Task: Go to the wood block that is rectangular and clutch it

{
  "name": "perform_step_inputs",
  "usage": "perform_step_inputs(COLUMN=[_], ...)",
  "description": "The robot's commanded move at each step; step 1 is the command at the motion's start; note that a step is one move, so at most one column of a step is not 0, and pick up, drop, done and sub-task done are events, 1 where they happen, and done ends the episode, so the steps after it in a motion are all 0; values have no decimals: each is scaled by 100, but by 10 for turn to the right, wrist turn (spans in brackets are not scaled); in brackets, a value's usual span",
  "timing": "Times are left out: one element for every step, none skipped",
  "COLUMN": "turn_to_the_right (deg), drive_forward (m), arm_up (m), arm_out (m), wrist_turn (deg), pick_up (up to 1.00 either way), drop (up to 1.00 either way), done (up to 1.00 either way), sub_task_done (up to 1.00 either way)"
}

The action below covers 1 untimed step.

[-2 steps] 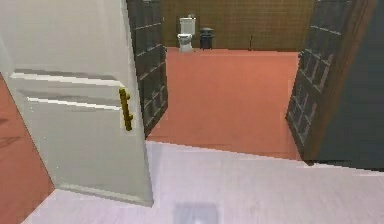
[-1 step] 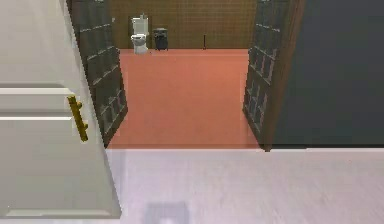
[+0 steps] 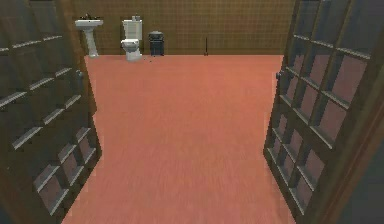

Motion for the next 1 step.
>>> perform_step_inputs(turn_to_the_right=[30], drive_forward=[0], arm_up=[0], arm_out=[0], wrist_turn=[0], pick_up=[0], drop=[0], done=[0], sub_task_done=[0])
